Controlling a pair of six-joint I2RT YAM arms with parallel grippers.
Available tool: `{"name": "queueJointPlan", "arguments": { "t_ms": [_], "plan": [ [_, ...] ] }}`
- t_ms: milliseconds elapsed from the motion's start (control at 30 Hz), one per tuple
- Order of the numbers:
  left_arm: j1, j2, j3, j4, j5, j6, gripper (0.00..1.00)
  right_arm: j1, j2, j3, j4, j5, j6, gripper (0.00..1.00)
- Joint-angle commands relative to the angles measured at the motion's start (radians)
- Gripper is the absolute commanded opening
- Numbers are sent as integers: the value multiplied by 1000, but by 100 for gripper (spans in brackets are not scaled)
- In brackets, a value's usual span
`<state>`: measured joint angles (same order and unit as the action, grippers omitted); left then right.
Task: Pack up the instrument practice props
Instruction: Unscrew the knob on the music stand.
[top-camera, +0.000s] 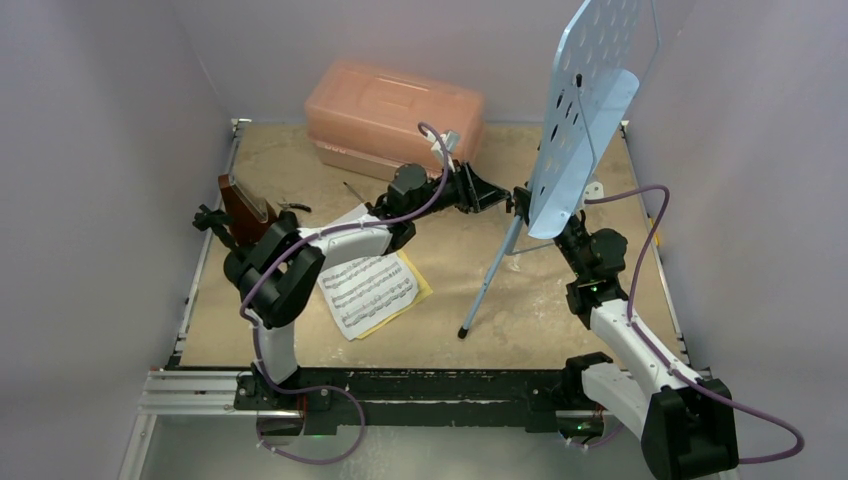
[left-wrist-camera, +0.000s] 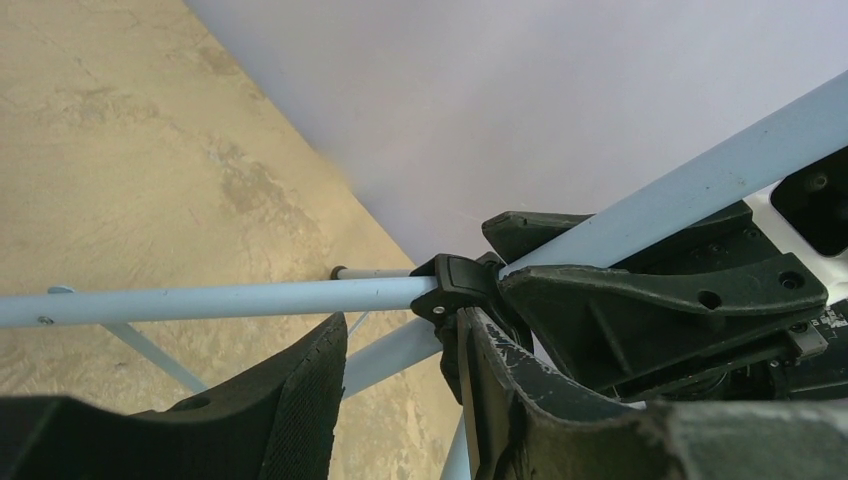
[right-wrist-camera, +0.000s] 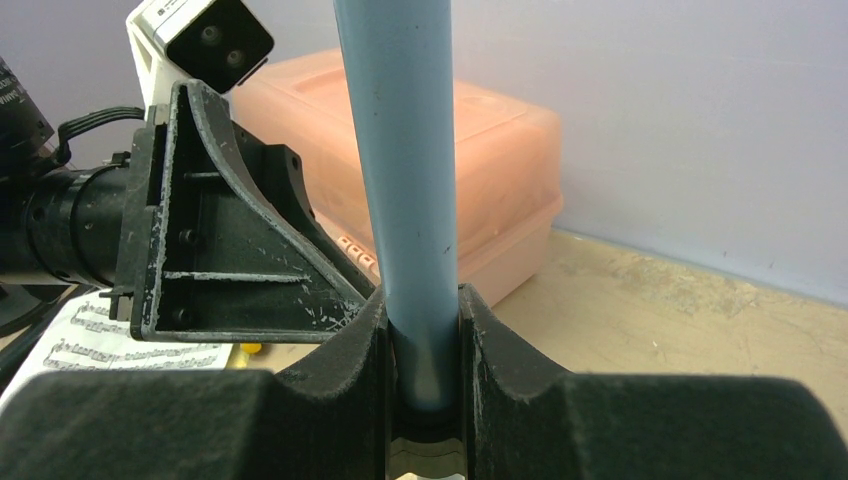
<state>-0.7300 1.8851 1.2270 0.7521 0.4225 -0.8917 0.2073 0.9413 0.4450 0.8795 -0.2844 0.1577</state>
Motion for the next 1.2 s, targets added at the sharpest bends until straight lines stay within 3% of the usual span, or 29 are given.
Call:
{"name": "queueJointPlan", "arguments": {
  "t_ms": [0,567,833,1033,1167],
  "plan": [
    [-8,2,38,-37,-17,55,42,14,3,37,-7,-47,128,5],
    [-8,4,41,-308,-219,106,32,14,-2,35,-9,-48,128,5],
    [-9,-13,-11,-303,-220,135,31,14,-3,35,-9,-50,128,5],
    [-22,-101,-64,-201,-217,310,46,14,-6,35,-10,-52,130,5],
    [-38,-165,-108,-127,-210,519,58,15,-7,35,-9,-54,129,5]
  ]
}}
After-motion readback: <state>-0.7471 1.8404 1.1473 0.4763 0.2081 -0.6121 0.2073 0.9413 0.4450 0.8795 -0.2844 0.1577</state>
